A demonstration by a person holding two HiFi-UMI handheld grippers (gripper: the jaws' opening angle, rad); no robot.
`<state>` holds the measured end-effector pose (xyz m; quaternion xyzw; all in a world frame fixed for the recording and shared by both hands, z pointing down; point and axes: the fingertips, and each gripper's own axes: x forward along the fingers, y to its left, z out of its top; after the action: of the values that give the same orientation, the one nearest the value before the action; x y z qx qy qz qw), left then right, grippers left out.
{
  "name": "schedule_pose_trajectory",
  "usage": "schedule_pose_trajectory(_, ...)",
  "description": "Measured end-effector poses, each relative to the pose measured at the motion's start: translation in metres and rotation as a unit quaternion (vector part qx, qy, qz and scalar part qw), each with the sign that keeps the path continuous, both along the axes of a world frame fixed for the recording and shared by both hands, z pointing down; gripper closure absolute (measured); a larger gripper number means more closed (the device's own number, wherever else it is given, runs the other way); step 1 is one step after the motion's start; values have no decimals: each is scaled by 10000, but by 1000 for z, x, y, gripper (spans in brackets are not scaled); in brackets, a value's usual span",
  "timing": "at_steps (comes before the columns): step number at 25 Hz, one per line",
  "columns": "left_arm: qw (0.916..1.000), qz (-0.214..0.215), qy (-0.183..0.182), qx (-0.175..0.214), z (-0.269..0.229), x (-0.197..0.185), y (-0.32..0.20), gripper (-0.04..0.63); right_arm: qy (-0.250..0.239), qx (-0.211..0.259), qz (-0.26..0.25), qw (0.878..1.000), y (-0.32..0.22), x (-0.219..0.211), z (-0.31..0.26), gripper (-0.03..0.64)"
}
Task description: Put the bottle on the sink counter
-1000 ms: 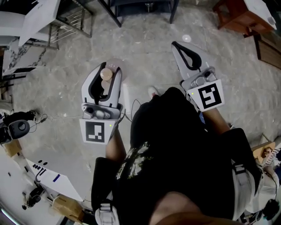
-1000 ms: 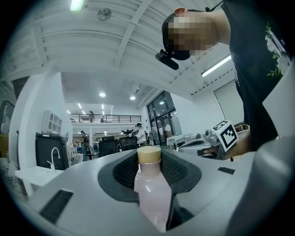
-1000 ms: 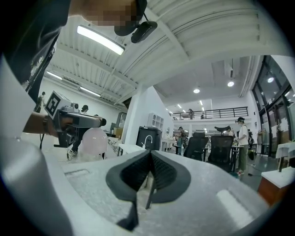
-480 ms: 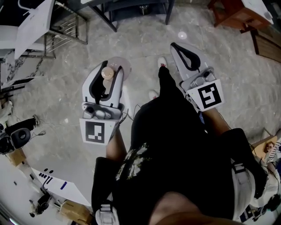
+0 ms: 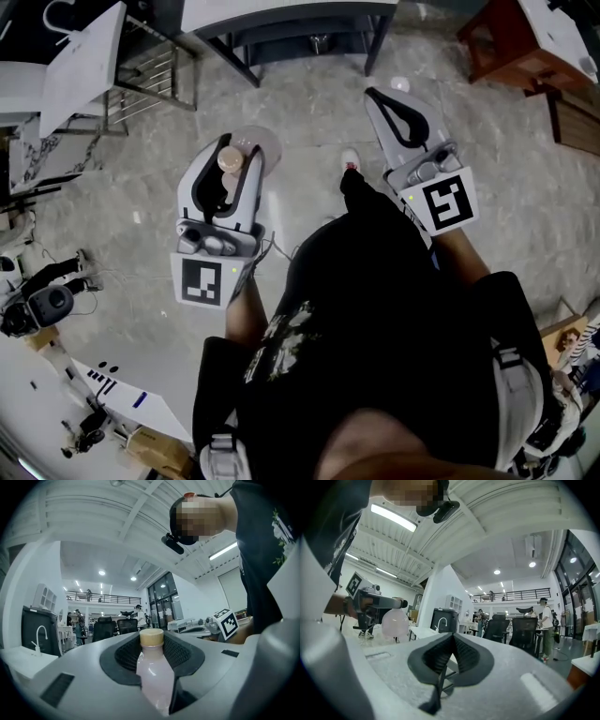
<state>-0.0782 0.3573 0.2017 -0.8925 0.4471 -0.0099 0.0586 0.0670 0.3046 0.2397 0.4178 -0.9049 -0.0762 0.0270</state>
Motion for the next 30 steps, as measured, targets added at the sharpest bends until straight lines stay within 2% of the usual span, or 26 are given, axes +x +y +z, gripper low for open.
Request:
schedule_pose_trajectory(5,10000,94,3,-29,1,18,-65,445,3,-15,75,10000,-62,21,2,621)
schedule_pose_trajectory(10,10000,90,33,5,-4,40,-121,445,6,-115,-67,9999,-112,40,3,621)
schedule_pose_trajectory(16,9998,-145,10,125,-8,59,-175,445,-59,-40,-296,9995,-178,60,3,621)
schedule_pose_trajectory(24,9984,-540,3,189,-7,58,-213,445,-109,77,-650,9978,-227,57,2,621)
schedule_pose_trajectory(30,9973,-715,-38,160,-6,57,-222,445,-158,10,-897,9958,-240,49,9,621)
